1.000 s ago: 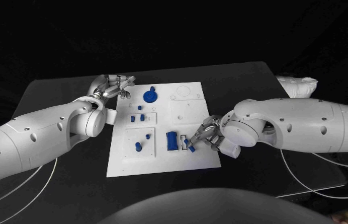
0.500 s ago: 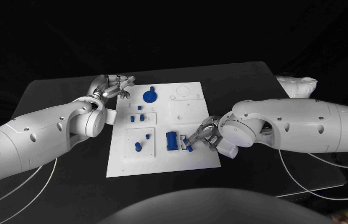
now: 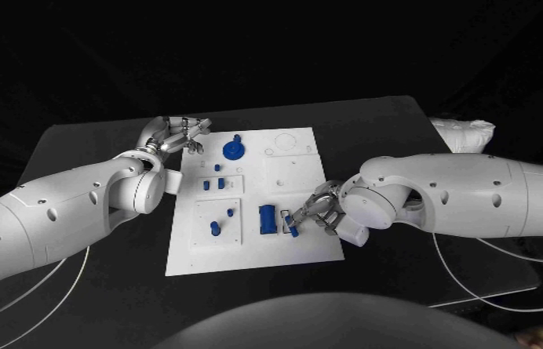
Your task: Assemble the parts on the task board
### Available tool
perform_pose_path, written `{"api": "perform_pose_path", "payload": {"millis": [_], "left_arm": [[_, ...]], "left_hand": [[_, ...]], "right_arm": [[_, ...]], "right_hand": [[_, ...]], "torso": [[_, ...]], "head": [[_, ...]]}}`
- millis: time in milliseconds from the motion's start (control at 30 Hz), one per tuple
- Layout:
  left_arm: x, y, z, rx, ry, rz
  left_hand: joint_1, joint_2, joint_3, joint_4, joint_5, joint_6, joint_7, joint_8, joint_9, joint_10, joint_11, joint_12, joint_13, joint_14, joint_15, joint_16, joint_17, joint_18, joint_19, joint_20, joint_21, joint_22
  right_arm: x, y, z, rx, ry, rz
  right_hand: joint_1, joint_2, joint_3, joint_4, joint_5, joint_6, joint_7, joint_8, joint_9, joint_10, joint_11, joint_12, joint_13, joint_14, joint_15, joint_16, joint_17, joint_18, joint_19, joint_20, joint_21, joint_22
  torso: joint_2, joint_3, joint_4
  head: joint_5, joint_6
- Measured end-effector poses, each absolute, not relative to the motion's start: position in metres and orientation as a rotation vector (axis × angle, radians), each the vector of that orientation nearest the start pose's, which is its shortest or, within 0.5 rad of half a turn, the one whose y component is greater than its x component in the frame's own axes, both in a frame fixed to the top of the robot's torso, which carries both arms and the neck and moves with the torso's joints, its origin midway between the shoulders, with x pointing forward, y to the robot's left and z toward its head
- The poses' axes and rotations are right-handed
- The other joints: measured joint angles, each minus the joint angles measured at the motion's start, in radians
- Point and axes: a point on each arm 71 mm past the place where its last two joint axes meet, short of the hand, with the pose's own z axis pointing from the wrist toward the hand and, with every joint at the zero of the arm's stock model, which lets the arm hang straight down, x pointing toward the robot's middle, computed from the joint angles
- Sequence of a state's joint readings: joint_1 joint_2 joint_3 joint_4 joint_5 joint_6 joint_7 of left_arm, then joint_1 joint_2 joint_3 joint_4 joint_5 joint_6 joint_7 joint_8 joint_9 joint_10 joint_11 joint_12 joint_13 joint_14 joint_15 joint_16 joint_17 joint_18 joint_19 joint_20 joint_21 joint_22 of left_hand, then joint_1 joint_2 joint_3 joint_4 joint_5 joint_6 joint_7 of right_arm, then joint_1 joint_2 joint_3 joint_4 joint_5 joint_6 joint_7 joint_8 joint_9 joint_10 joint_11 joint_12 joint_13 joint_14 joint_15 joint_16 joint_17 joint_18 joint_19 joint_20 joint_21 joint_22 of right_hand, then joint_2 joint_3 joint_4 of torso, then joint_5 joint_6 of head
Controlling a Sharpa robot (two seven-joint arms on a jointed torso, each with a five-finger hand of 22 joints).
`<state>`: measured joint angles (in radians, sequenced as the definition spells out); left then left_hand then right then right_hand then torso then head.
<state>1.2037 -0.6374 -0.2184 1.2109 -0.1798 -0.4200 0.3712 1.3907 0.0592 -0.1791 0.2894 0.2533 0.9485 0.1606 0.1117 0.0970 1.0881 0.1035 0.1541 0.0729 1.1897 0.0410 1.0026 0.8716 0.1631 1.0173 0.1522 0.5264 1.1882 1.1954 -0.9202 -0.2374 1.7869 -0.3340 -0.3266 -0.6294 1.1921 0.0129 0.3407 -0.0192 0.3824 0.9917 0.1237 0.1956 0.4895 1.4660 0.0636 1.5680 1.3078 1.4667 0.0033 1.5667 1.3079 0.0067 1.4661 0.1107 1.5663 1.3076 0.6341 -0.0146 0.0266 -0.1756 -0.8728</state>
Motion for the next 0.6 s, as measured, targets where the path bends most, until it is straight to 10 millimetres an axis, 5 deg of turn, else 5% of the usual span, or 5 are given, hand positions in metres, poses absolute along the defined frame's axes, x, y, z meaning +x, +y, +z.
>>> {"api": "perform_pose_path", "payload": {"millis": [600], "left_arm": [[0.5210, 0.2029, -0.2511, -0.923, 1.552, -1.194]], "left_hand": [[0.000, 0.000, 0.000, 0.000, 0.000, 0.000, 0.000, 0.000, 0.000, 0.000, 0.000, 0.000, 0.000, 0.000, 0.000, 0.000, 0.000, 0.000, 0.000, 0.000, 0.000, 0.000]], "right_arm": [[0.3735, -0.1939, -0.2798, 1.182, 2.504, 0.562]], "right_hand": [[0.000, 0.000, 0.000, 0.000, -0.003, 0.000, 0.000, -0.003, -0.001, 0.000, 0.000, 0.000, 0.000, 0.000, 0.000, 0.000, 0.000, 0.000, 0.000, 0.000, 0.000, 0.000]], "torso": [[0.000, 0.0000, 0.0000]], "head": [[-0.002, 0.000]]}}
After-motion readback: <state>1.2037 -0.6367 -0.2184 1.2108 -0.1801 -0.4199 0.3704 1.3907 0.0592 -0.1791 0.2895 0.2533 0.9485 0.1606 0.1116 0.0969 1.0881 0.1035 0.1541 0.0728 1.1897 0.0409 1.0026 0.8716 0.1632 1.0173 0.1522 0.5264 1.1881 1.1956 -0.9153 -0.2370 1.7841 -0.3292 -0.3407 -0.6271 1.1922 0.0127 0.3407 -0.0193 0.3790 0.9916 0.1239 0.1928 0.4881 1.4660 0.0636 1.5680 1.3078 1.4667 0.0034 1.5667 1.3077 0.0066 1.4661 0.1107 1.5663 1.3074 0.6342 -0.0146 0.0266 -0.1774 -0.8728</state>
